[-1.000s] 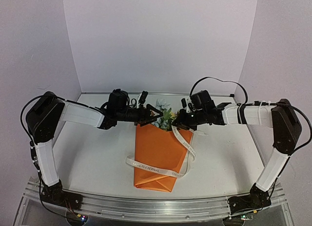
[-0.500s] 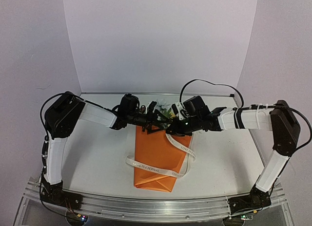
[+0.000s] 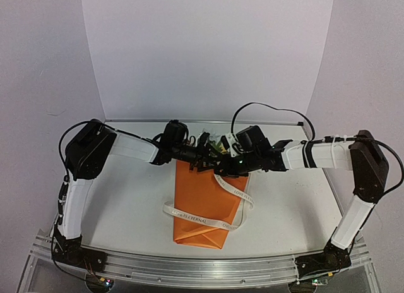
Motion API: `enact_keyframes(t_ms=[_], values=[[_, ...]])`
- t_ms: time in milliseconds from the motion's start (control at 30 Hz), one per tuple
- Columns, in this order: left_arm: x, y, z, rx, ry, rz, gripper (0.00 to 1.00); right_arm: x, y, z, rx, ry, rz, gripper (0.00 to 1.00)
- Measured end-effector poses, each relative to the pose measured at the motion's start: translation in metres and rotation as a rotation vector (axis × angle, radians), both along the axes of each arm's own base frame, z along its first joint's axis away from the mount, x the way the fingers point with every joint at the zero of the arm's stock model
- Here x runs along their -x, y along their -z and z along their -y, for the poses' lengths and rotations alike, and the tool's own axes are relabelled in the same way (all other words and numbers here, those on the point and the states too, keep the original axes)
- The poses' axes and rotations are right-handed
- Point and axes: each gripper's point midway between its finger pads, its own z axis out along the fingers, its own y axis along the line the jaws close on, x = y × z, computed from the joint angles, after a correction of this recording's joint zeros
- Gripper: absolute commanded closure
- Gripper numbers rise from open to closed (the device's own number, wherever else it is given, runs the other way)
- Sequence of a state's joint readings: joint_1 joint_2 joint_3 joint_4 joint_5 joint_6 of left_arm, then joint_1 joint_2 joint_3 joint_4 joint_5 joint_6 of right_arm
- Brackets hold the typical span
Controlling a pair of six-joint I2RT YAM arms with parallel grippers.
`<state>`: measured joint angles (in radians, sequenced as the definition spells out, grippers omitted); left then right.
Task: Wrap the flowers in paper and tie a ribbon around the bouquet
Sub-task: Pass from the right arm to the left, then pick up the left side of the ribbon from the folded bouquet.
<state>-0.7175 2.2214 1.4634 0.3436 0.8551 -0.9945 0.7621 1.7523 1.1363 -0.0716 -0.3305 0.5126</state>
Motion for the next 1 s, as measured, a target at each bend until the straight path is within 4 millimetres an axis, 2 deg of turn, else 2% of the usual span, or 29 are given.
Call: enact_keyframes(t_ms=[133, 233, 300, 367, 433, 533, 700, 800, 900, 1000], values=[[0.004, 0.006, 0.006, -0.013, 0.016, -0.016, 0.82, 0.001, 0.003, 0.002, 0.015, 0.003, 0.002, 0.99], [0.007, 0.014, 0.007, -0.035, 0.020, -0.030, 0.96, 0.001, 0.008, 0.006, 0.038, 0.016, -0.006, 0.93], [0.007, 0.017, 0.007, -0.050, 0.013, -0.034, 0.99, 0.002, 0.010, 0.010, 0.053, 0.030, -0.014, 0.87], [0.005, 0.020, 0.006, -0.062, 0.001, -0.027, 1.00, 0.004, 0.011, 0.015, 0.071, 0.051, -0.027, 0.78], [0.002, 0.022, 0.005, -0.072, -0.016, -0.021, 1.00, 0.008, 0.010, 0.020, 0.083, 0.073, -0.035, 0.65], [-0.003, 0.025, 0.004, -0.086, -0.042, -0.009, 1.00, 0.014, 0.003, 0.030, 0.097, 0.114, -0.047, 0.55], [-0.012, 0.028, 0.003, -0.106, -0.089, 0.020, 1.00, 0.031, -0.006, 0.055, 0.113, 0.208, -0.070, 0.53], [-0.015, 0.026, 0.002, -0.111, -0.108, 0.033, 1.00, 0.048, -0.002, 0.071, 0.138, 0.266, -0.099, 0.52], [-0.017, 0.025, 0.002, -0.112, -0.119, 0.040, 1.00, 0.071, 0.014, 0.082, 0.177, 0.304, -0.150, 0.48], [-0.018, 0.024, 0.002, -0.112, -0.124, 0.042, 1.00, 0.094, 0.040, 0.091, 0.247, 0.332, -0.210, 0.44]])
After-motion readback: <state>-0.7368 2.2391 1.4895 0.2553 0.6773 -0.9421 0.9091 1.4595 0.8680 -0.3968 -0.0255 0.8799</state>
